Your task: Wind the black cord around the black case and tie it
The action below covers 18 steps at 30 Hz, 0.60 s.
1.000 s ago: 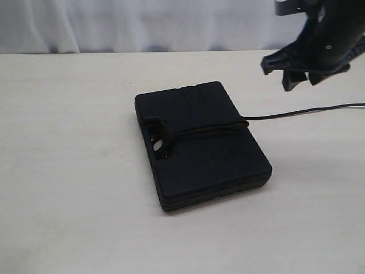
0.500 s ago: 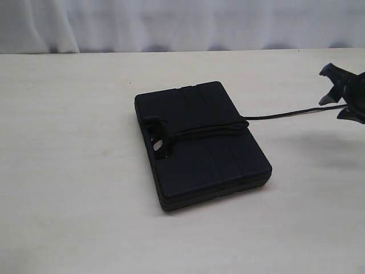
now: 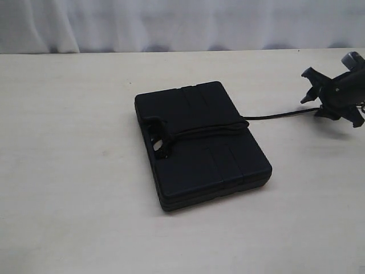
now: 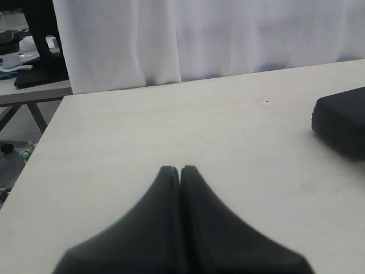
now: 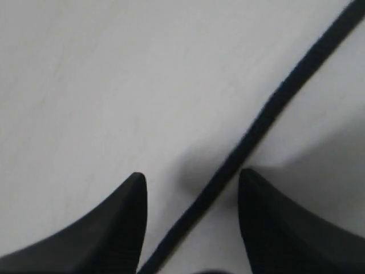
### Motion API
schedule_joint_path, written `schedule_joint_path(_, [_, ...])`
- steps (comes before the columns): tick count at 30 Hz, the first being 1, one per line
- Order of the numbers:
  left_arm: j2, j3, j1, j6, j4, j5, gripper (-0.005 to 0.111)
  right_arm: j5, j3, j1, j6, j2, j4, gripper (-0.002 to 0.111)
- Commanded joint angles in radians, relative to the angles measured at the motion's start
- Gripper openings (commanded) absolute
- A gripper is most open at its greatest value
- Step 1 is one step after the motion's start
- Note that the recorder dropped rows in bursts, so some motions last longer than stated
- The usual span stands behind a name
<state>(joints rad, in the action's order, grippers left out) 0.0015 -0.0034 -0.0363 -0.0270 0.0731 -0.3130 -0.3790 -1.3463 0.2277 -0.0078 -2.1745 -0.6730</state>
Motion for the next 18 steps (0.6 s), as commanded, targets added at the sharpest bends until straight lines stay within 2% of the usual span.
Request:
schedule_joint_path(1, [-0.002,0.003,0.002,0.003,-0.001,0.004,0.0,-0.012,-0.054,0.003,-0.015,-0.065,-0.015,0.047])
schedule_joint_path(4, [-0.002,0.003,0.002,0.003,-0.001,0.004,0.0,-0.018,-0.083,0.003,-0.052,-0.098,-0.016,0.042])
schedule_joint_path(11, [-0.002,0.003,0.002,0.003,-0.001,0.004,0.0,-0.025,-0.088,-0.004,-0.183,-0.138,-0.041,0.006])
schedule_joint_path(14, [-0.002,0.003,0.002,0.003,-0.001,0.004,0.0,-0.023,-0.088,-0.031,-0.314,-0.142,-0.075,0.004])
schedule_joint_path(18, [-0.002,0.003,0.002,0.003,-0.001,0.004,0.0,-0.04,-0.104,-0.088,-0.382,-0.142,-0.078,0.004])
